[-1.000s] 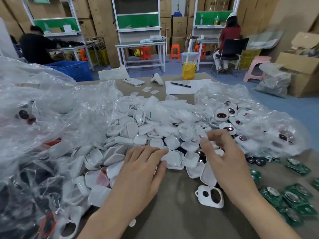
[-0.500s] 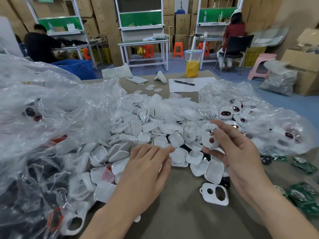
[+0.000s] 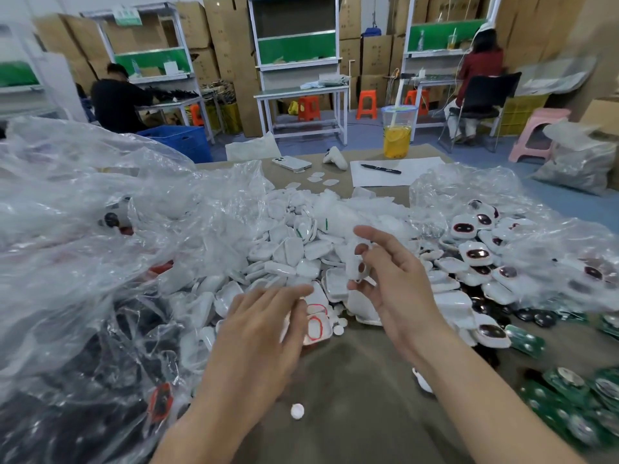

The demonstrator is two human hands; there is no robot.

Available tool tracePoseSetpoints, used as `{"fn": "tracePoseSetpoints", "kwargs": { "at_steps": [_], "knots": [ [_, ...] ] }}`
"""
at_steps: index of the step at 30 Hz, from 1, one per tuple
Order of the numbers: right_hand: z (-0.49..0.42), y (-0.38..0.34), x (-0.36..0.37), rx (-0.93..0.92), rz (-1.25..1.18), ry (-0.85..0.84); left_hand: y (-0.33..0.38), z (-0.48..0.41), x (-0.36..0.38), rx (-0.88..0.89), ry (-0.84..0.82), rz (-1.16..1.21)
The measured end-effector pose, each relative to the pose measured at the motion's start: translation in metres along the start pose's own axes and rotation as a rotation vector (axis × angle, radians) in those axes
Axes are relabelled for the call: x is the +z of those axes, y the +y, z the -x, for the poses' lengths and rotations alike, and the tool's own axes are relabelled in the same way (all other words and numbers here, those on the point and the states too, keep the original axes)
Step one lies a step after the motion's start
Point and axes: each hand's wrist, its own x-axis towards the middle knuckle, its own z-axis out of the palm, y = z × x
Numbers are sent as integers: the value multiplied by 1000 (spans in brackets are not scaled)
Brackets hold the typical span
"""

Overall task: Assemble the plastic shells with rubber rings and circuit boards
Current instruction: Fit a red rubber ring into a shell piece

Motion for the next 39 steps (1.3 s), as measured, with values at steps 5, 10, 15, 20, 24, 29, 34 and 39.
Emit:
{"fn": "tracePoseSetpoints", "kwargs": {
  "at_steps": [5,10,15,20,24,29,34,39],
  "knots": [
    [-3,12,20,-23,104,-73,-56,-11,-48,-324,-39,-200],
    [6,18,11,-37,190,-83,-95,-35,-73,-483,-136,-436],
    [7,17,10,-33,199,-87,-117,-68,-78,-611,-356,-530],
    [7,16,9,-45,197,-68,-102,-85,-89,-455,-109,-359],
    [6,17,9,-47,210,-63,-88,-109,-105,-196,288,-330],
    [6,18,7,-38,265,-56,-149,-130,-99,-663,-209,-598],
    [4,18,6,-45,256,-51,-190,-106,-96,-824,-355,-610],
    [5,19,6,-48,263,-61,-196,-107,-86,-877,-403,-596]
  ]
}}
